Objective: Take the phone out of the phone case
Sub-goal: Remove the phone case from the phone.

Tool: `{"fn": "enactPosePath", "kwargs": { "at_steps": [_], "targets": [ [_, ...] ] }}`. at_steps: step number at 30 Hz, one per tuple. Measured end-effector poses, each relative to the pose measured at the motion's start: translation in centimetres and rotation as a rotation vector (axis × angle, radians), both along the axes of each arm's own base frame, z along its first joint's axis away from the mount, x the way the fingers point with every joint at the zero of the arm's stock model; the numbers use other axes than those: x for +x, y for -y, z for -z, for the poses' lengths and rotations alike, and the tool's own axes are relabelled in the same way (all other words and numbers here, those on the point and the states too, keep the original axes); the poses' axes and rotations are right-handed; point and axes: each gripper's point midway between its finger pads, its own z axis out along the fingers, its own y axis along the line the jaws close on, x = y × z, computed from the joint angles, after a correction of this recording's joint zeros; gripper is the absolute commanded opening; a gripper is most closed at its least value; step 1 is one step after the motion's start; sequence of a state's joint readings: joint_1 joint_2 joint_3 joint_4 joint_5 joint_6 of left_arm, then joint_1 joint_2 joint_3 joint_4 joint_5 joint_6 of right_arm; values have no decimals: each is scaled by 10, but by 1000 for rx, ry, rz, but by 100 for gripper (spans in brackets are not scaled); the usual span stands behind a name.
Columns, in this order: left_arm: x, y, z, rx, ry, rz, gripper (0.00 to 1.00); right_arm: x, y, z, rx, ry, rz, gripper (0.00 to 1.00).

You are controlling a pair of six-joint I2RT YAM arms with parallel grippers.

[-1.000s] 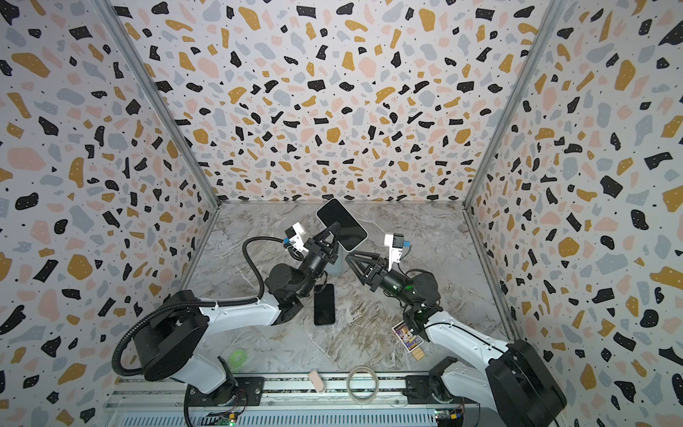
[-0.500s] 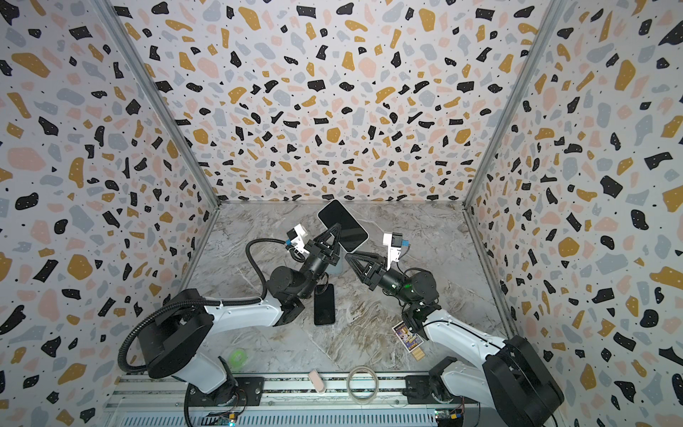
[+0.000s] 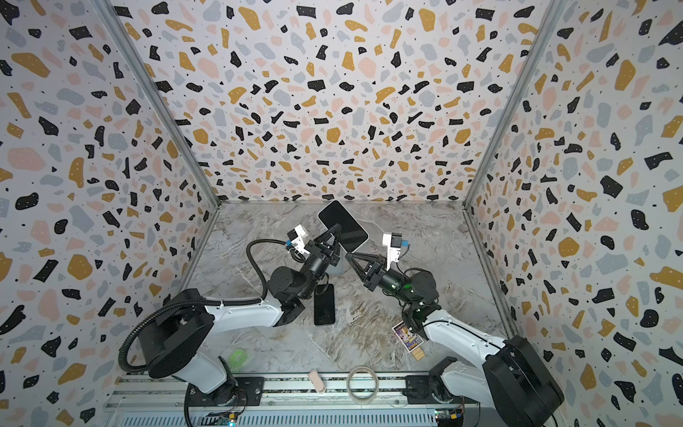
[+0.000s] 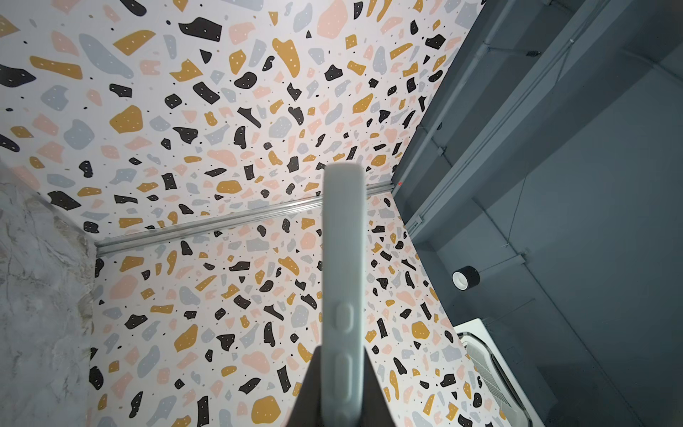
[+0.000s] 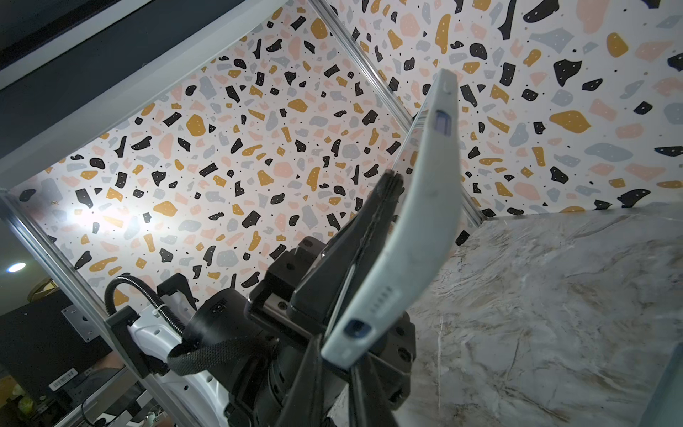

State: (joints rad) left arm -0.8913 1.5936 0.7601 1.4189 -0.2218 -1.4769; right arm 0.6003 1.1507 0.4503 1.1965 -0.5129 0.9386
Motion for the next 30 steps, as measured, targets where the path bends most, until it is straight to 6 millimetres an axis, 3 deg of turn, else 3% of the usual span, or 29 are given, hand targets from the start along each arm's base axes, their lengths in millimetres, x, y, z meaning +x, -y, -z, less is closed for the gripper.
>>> {"fn": "enactPosePath", "kwargs": {
  "at_steps": [8, 17, 19, 22, 30],
  "targets": [
    [7, 5, 15, -1, -93, 34, 0, 0, -1, 12, -82, 29, 18, 0],
    [2, 23, 20, 52, -135, 115, 0, -5, -4, 20, -186, 84, 20, 1],
    [1, 22, 17, 50, -132, 115, 0, -7, -5, 18, -188, 93, 14, 27],
    [2, 18, 12, 44, -122, 107, 0, -11, -4, 16, -182, 106, 3, 48],
    [1, 12, 3, 34, -87, 98, 0, -33, 12, 9, -114, 140, 2, 55]
  ]
}}
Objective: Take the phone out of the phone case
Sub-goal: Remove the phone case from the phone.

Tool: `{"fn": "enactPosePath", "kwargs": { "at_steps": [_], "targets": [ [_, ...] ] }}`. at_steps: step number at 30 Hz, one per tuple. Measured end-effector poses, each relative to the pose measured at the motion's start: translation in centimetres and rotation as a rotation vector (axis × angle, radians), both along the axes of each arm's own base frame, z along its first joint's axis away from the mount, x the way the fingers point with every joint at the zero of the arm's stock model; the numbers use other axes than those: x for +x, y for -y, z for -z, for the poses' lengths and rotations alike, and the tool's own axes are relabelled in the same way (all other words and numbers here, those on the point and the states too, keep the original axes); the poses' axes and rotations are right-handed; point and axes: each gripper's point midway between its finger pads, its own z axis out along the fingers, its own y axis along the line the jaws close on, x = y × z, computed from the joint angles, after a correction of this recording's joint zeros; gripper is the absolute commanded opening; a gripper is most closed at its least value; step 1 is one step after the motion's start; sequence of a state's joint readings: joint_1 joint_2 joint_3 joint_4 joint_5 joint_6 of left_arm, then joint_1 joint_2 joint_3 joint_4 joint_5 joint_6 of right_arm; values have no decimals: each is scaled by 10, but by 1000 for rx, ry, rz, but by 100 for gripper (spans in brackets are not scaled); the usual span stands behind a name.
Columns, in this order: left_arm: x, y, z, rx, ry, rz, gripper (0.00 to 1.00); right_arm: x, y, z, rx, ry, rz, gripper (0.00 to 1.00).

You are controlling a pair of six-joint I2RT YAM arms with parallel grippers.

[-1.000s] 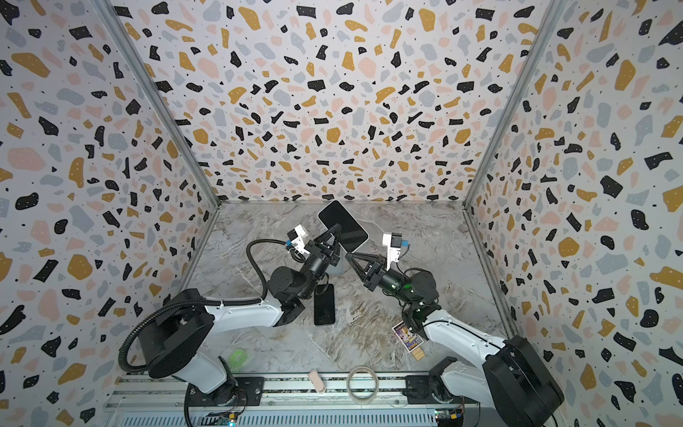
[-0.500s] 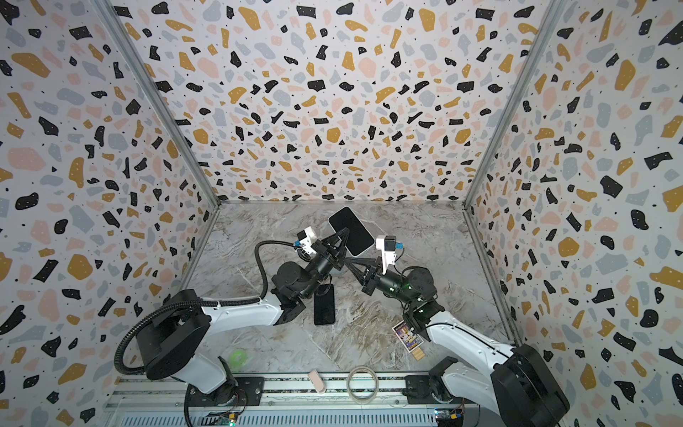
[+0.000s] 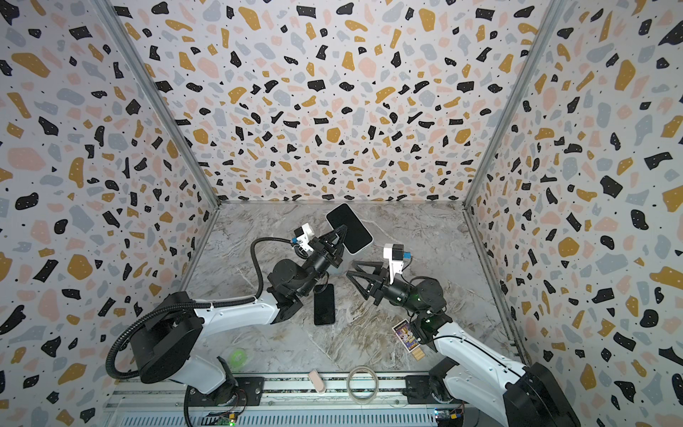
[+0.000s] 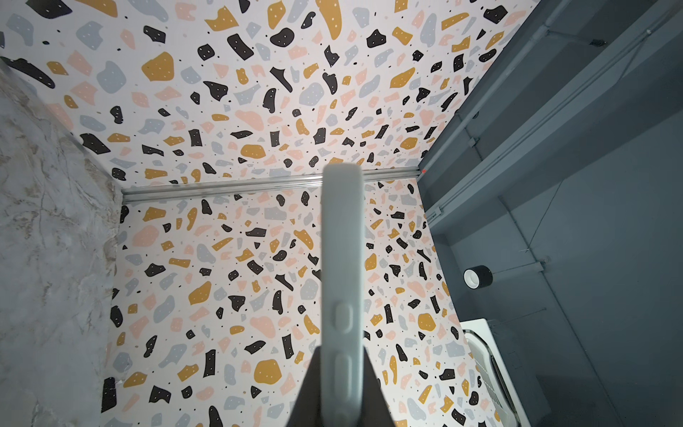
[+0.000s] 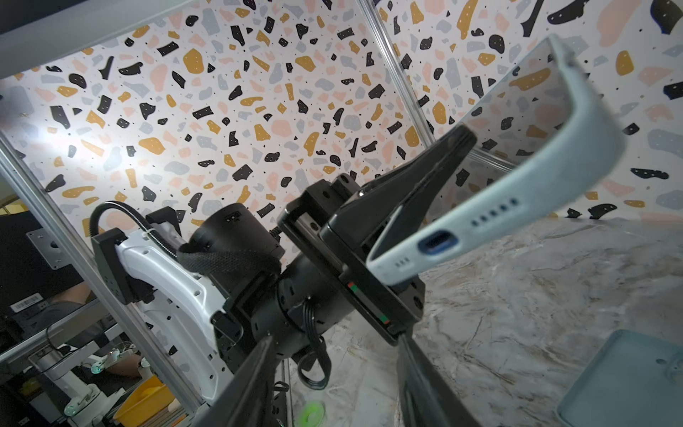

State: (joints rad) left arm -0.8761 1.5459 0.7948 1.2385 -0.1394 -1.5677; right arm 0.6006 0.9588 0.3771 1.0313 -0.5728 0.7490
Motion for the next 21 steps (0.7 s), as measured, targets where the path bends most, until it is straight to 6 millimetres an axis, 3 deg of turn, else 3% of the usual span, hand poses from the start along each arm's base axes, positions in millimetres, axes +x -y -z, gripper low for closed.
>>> {"fn": "enactPosePath", "kwargs": {
  "at_steps": [8, 16, 21],
  "targets": [
    [-3, -3, -6, -24, 25, -1, 0, 6, 0, -3, 33, -18, 9, 52],
    [-4, -5, 5, -11, 15, -1, 0, 11, -2, -13, 54, -19, 8, 52],
    [-6, -7, 2, -24, 26, -1, 0, 14, -3, -15, 62, -24, 10, 45]
  ]
}}
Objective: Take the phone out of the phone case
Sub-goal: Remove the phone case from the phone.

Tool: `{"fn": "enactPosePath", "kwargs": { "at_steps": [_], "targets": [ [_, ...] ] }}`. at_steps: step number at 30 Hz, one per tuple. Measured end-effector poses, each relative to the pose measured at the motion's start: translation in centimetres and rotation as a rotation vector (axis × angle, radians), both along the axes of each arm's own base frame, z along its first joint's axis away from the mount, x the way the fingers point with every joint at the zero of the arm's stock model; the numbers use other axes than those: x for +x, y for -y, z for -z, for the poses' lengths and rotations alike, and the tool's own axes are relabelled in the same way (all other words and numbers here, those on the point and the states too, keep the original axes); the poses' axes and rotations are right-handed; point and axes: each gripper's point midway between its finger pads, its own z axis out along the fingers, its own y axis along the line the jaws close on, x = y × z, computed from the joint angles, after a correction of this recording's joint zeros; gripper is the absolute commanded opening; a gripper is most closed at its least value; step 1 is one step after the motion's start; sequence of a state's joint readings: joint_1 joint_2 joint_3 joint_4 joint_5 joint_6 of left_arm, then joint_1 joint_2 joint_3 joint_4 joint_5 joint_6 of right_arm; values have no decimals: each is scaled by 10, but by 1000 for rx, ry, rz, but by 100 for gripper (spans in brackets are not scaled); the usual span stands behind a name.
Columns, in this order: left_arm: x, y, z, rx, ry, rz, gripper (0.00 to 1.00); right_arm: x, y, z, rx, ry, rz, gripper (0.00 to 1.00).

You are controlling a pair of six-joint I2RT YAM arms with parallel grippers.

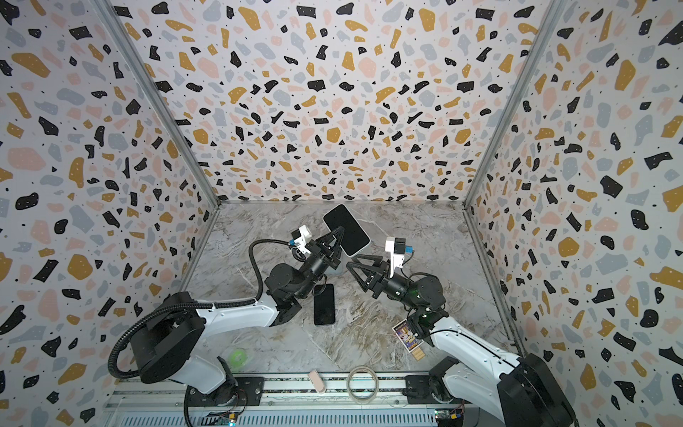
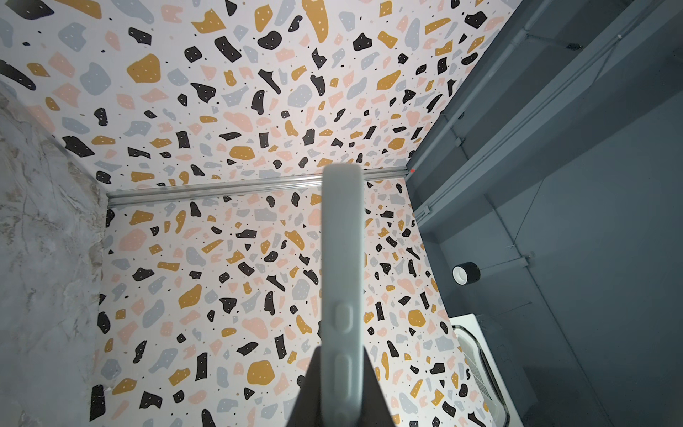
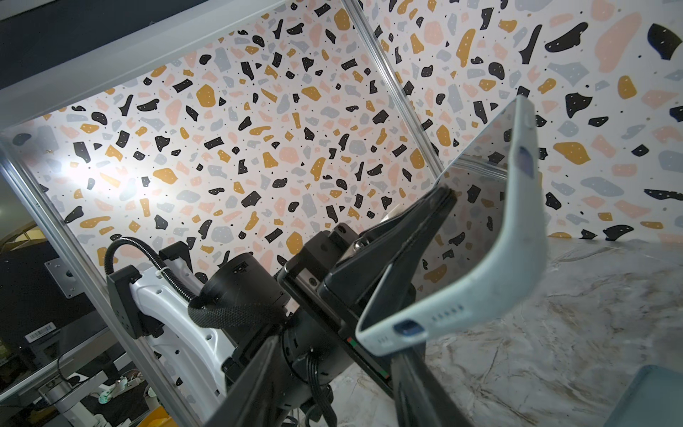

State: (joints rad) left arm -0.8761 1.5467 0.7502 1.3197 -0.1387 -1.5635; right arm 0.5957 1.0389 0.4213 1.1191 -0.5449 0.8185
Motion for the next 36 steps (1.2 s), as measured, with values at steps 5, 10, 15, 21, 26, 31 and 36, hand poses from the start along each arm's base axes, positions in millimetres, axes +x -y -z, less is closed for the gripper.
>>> {"fn": "enactPosePath", "kwargs": {
  "at_steps": [5, 10, 15, 21, 26, 31, 36],
  "targets": [
    [-1, 0, -1, -3, 5, 3, 0, 3, -2, 3, 2, -14, -3, 41],
    [-2, 0, -1, -5, 7, 6, 0, 5, -2, 3, 6, -17, -2, 40],
    [-3, 1, 0, 0, 9, 8, 0, 7, 0, 0, 20, -18, 1, 39],
    [-5, 2, 0, -3, 11, 13, 0, 8, -1, 0, 22, -24, -3, 23],
    [-5, 0, -4, -13, 21, 8, 0, 8, -2, 2, 20, -33, -10, 8],
    [-5, 0, -4, -15, 22, 10, 0, 8, -1, 2, 20, -26, -9, 0],
    [-5, 0, -5, -19, 16, 16, 0, 8, -2, 2, 9, -2, -1, 0]
  ]
}}
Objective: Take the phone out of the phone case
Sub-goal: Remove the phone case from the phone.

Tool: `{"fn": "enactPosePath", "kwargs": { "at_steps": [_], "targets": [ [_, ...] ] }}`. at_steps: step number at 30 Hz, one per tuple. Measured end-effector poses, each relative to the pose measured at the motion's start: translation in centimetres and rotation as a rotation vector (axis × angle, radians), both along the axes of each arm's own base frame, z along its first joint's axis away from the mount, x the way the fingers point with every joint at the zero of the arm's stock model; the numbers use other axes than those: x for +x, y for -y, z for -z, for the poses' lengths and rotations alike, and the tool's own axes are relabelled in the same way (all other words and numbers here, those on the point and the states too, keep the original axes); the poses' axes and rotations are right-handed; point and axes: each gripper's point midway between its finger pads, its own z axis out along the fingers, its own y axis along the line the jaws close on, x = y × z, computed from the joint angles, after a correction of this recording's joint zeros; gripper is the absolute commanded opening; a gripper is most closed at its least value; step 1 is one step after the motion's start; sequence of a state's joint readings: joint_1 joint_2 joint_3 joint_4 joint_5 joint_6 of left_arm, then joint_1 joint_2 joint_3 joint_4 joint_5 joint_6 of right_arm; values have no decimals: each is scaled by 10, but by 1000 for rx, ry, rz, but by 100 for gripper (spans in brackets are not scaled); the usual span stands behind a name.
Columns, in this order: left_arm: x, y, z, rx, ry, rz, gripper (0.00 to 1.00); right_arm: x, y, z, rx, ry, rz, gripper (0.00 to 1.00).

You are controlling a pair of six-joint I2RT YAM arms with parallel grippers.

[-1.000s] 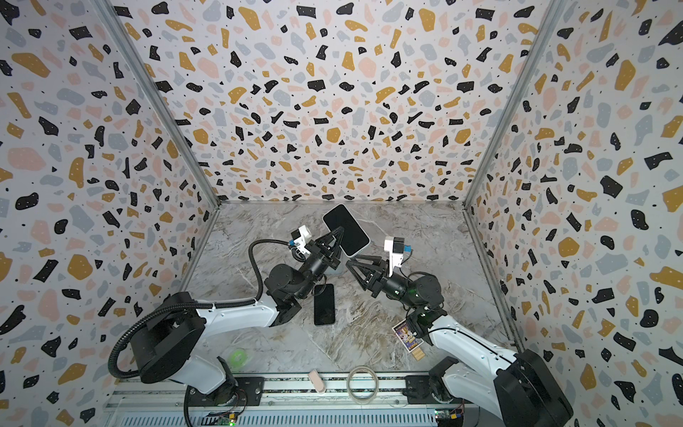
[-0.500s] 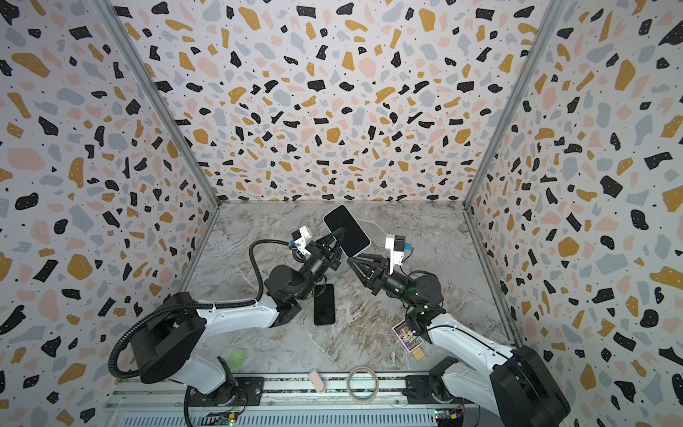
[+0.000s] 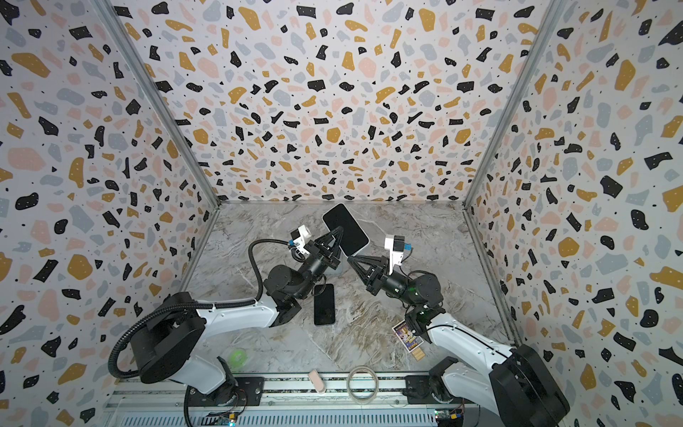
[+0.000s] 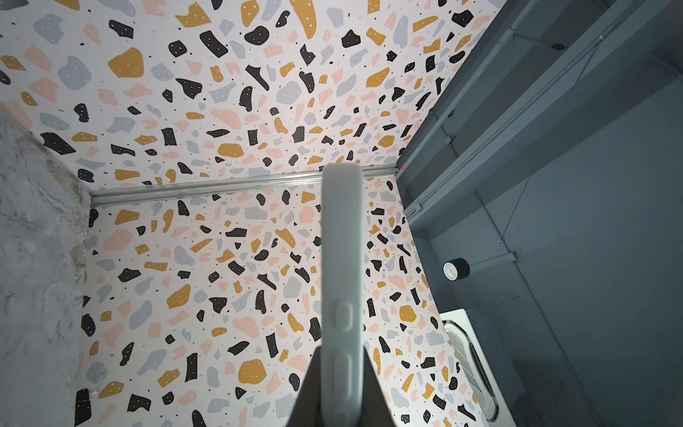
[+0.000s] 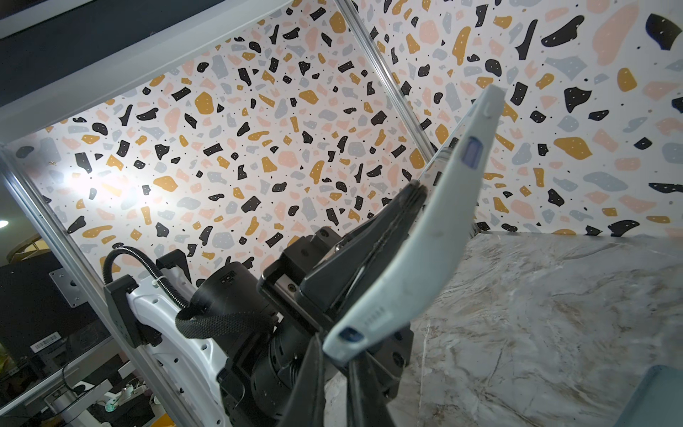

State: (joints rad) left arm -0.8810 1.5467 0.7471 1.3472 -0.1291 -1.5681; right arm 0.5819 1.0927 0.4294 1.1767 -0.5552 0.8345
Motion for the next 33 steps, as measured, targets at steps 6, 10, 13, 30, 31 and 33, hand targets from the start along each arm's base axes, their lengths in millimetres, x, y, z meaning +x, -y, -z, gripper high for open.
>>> {"fn": "enactPosePath", "kwargs": {
  "at_steps": [6, 10, 13, 30, 31, 33],
  "targets": [
    [2, 7, 2, 18, -28, 25, 0, 0, 1, 2, -38, 46, 23, 0],
    [1, 9, 1, 44, -43, 39, 0, -2, 2, 2, -61, 72, 32, 0],
    [0, 7, -2, 44, -47, 44, 0, -1, 0, -1, -85, 99, 36, 0],
    [4, 5, 0, 96, -98, 43, 0, 5, -2, 2, -242, 179, 100, 0],
    [4, 5, 0, 100, -100, 44, 0, 6, -2, 2, -251, 182, 105, 0],
    [4, 5, 1, 107, -105, 44, 0, 7, -2, 4, -269, 182, 114, 0]
  ]
}}
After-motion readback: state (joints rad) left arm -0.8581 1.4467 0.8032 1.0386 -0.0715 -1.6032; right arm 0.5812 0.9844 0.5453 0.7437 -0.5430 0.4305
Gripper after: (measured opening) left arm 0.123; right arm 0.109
